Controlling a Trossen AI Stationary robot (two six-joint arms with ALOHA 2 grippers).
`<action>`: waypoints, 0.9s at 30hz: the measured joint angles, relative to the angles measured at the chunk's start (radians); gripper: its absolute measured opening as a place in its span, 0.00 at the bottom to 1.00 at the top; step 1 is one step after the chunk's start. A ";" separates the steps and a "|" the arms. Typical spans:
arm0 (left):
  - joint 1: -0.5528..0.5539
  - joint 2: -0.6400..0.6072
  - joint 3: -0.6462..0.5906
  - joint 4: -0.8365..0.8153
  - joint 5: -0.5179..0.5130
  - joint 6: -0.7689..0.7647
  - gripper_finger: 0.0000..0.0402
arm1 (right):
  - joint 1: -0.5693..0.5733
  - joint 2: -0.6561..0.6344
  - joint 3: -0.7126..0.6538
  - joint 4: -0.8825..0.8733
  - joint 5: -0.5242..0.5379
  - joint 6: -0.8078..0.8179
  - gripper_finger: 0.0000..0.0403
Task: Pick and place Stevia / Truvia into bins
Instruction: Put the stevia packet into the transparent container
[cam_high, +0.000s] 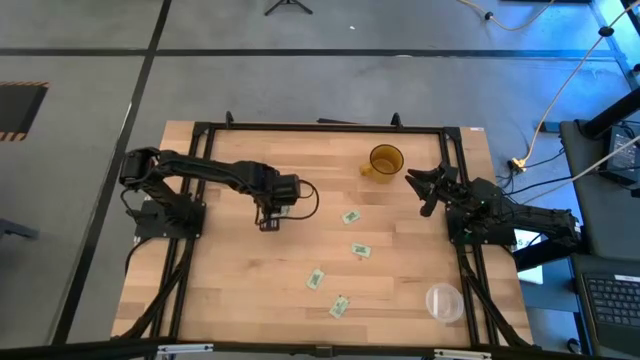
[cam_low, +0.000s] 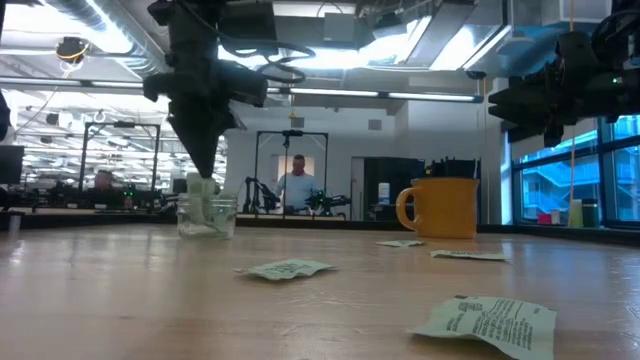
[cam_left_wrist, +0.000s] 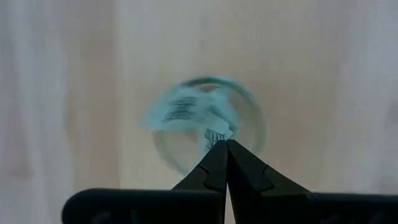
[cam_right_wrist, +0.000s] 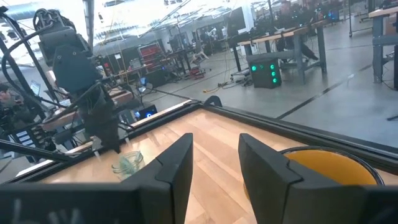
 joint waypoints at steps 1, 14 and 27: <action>0.000 -0.002 0.000 0.004 -0.024 0.002 0.00 | 0.000 0.000 0.000 0.000 0.000 0.001 0.33; 0.006 0.019 0.000 0.069 -0.043 0.096 0.00 | 0.000 0.000 0.000 0.000 0.000 0.000 0.33; 0.006 0.035 0.000 0.073 -0.066 0.089 0.09 | 0.000 0.000 0.000 0.000 0.000 0.003 0.33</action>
